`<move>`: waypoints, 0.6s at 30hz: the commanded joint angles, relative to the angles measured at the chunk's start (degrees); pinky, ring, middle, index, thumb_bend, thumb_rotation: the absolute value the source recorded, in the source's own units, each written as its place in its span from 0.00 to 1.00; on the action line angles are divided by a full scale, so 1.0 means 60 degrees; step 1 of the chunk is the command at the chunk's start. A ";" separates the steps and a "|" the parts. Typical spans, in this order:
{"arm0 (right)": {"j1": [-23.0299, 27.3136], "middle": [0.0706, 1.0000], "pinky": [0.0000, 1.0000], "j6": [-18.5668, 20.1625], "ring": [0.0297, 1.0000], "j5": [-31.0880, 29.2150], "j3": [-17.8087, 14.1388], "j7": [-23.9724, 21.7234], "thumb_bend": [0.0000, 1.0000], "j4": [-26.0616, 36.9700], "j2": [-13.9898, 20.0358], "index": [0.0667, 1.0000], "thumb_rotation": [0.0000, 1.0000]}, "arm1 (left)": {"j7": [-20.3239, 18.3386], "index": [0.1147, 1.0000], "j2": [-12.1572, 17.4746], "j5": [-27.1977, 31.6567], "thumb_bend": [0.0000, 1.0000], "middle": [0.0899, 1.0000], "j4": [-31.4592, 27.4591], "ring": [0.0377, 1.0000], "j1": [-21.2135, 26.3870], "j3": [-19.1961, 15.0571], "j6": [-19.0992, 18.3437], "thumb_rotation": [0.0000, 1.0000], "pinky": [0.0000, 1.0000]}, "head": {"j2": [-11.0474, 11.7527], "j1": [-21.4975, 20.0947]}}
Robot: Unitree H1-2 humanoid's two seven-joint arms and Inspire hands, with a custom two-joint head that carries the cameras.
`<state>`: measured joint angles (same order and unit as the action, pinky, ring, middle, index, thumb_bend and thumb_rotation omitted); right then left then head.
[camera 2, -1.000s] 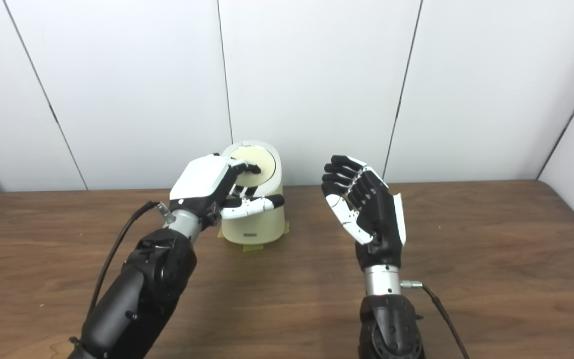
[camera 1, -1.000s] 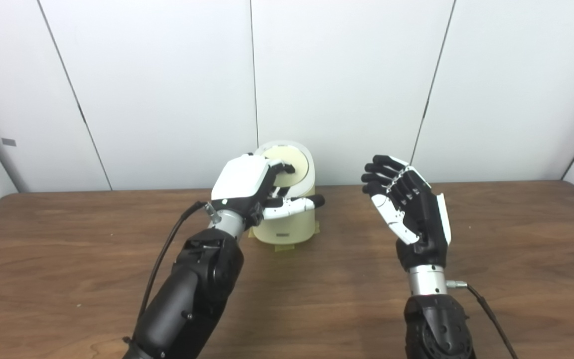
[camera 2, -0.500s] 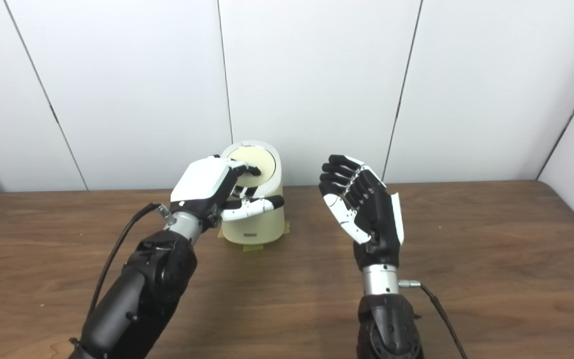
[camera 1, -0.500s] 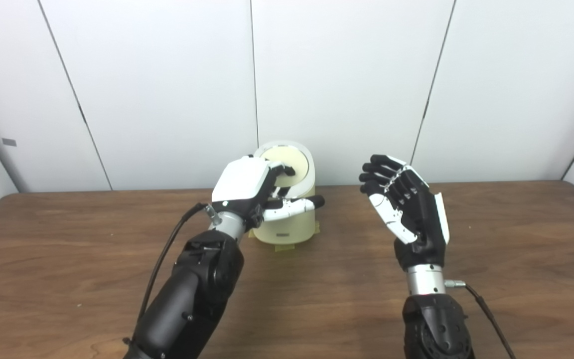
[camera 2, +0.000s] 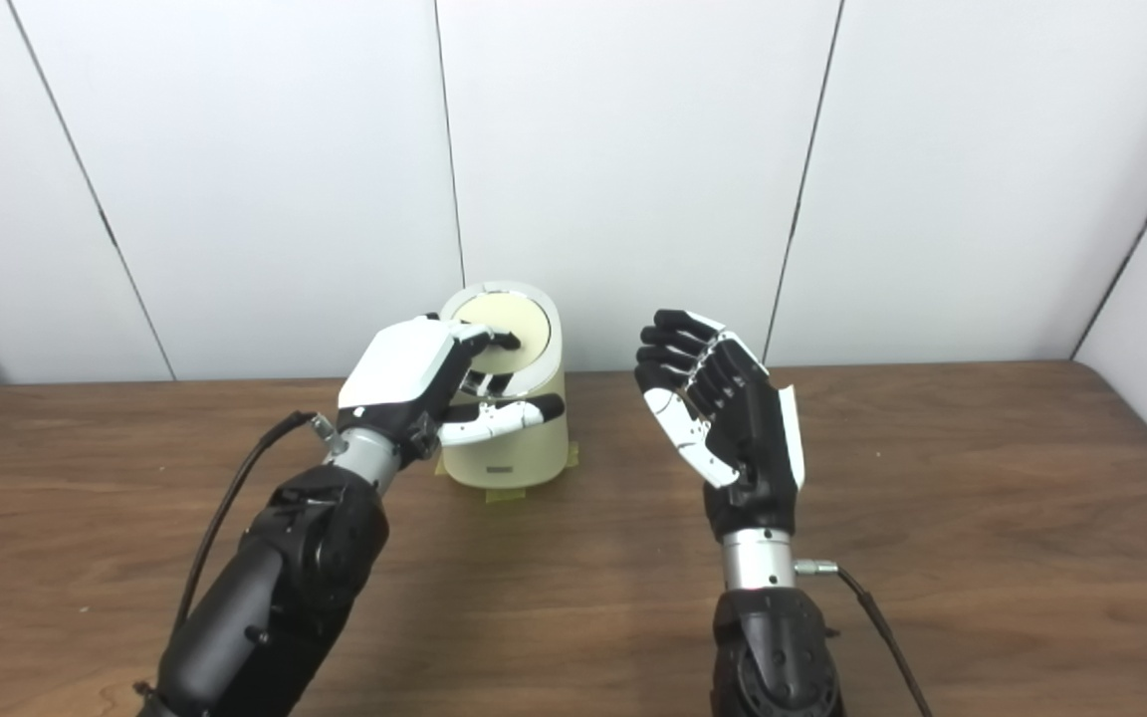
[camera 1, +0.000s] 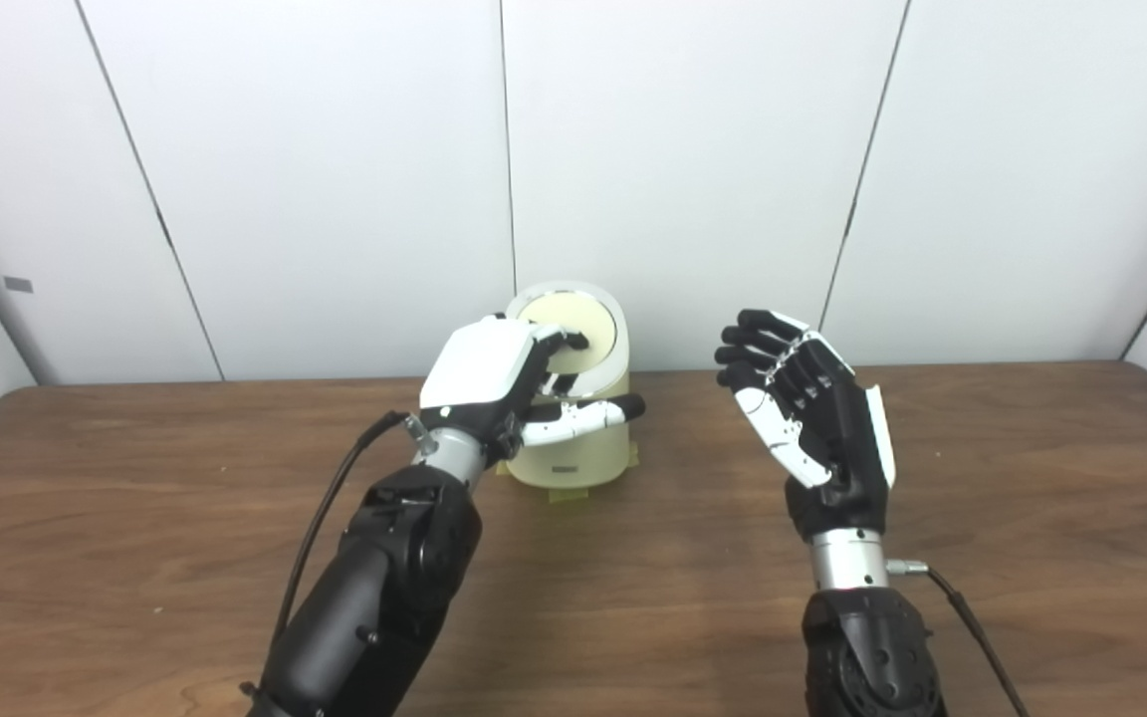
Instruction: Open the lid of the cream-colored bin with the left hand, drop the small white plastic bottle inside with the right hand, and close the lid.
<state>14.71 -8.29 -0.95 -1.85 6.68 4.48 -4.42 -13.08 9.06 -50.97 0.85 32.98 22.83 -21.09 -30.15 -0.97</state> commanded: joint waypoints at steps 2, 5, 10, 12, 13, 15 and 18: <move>0.0279 0.62 0.55 -0.0051 0.61 -0.0055 0.0044 -0.0074 0.33 0.0391 -0.0069 0.62 0.33 | -0.0068 0.83 0.0100 0.0096 0.77 0.85 0.0084 0.89 -0.0018 -0.0081 -0.0029 0.92 1.00 | -0.0013 -0.0001; 0.0279 0.62 0.55 0.0005 0.61 -0.0062 0.0042 -0.0075 0.34 0.0393 -0.0077 0.62 0.34 | -0.0025 0.85 0.0098 0.0101 0.76 0.86 0.0090 0.90 -0.0026 -0.0087 -0.0005 0.92 1.00 | -0.0004 -0.0031; 0.0303 0.62 0.56 -0.0033 0.61 -0.0106 0.0034 -0.0097 0.35 0.0337 -0.0055 0.63 0.34 | 0.0475 0.91 -0.0009 0.0231 0.73 0.92 0.0032 0.96 -0.0121 -0.0243 0.0226 0.90 1.00 | 0.0001 -0.0007; 0.0318 0.62 0.56 -0.0043 0.62 -0.0110 0.0030 -0.0101 0.35 0.0310 -0.0040 0.63 0.34 | 0.0903 0.93 -0.0118 0.0354 0.72 0.93 -0.0042 0.97 -0.0221 -0.0398 0.0456 0.87 1.00 | 0.0011 0.0001; 0.0328 0.62 0.56 -0.0049 0.62 -0.0093 0.0029 -0.0092 0.35 0.0290 -0.0035 0.63 0.34 | 0.1063 0.95 -0.0161 0.0412 0.71 0.94 -0.0082 0.97 -0.0265 -0.0464 0.0558 0.87 1.00 | 0.0032 -0.0001; 0.0338 0.62 0.56 -0.0048 0.61 -0.0049 0.0030 -0.0066 0.35 0.0287 -0.0043 0.63 0.34 | 0.1306 0.96 -0.0225 0.0455 0.71 0.96 -0.0198 0.98 -0.0348 -0.0553 0.0726 0.86 1.00 | 0.0042 -0.0007; 0.0338 0.62 0.56 -0.0057 0.61 -0.0016 0.0033 -0.0032 0.34 0.0303 -0.0075 0.62 0.34 | 0.1538 0.98 -0.0292 0.0492 0.69 0.98 -0.0429 1.00 -0.0481 -0.0662 0.0929 0.86 1.00 | 0.0066 -0.0009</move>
<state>14.69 -7.24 -1.17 -1.80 6.69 4.54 -4.56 -6.49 7.60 -48.30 0.80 28.18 19.71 -16.75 -29.71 -0.97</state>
